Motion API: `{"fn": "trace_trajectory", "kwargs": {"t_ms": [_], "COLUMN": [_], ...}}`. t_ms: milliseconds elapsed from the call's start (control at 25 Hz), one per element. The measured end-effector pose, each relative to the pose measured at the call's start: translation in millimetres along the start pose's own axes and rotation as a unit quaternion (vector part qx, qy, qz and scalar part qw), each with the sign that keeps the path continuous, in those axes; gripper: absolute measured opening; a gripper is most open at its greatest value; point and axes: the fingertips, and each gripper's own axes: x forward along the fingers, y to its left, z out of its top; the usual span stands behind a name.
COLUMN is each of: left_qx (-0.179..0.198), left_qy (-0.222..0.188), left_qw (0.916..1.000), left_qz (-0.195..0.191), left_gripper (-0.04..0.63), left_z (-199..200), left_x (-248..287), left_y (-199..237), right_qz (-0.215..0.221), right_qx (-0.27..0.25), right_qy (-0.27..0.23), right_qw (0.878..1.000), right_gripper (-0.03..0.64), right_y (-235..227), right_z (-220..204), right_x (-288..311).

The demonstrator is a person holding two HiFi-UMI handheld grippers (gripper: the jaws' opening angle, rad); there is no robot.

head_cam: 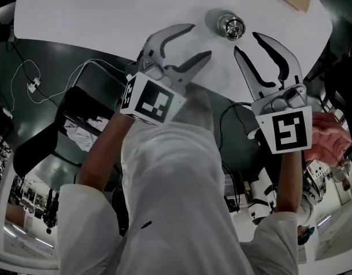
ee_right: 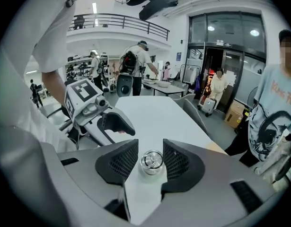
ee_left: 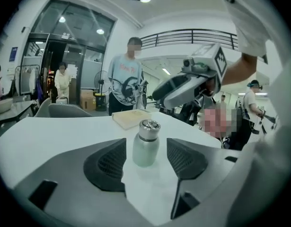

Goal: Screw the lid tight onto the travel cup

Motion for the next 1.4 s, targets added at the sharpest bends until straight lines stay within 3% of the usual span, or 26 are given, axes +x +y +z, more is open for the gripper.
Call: {"fn": "trace_trajectory", "kwargs": {"t_ms": [160,480,880,1200,1400], "left_qx": [0.029,0.097,0.127,0.132,0.143], "left_qy": [0.004,-0.008,-0.016,-0.023,-0.027], "left_qw": [0.9992,0.9935,0.9880,0.9860,0.9846], "left_qz": [-0.027,-0.058,-0.087,-0.099,-0.096], "left_gripper": [0.302,0.342,0.361,0.360,0.360], "left_z": [-14,-21,-27,-29,-30], "left_x": [21,66,92,110,114], "left_y": [-2,0,-6,-8,-8], "right_qz": [0.024,0.089,0.131,0.196,0.230], "right_qx": [-0.018,-0.114,-0.173,-0.279,-0.340], "right_qy": [0.020,0.054,0.097,0.150,0.178], "right_qw": [0.999,0.988,0.971,0.928,0.894], "right_gripper": [0.167,0.202,0.216,0.225,0.230], "right_y": [1,4,8,9,9], "right_z": [-11,-19,-30,-40,-47], "right_x": [9,21,33,36,39]}}
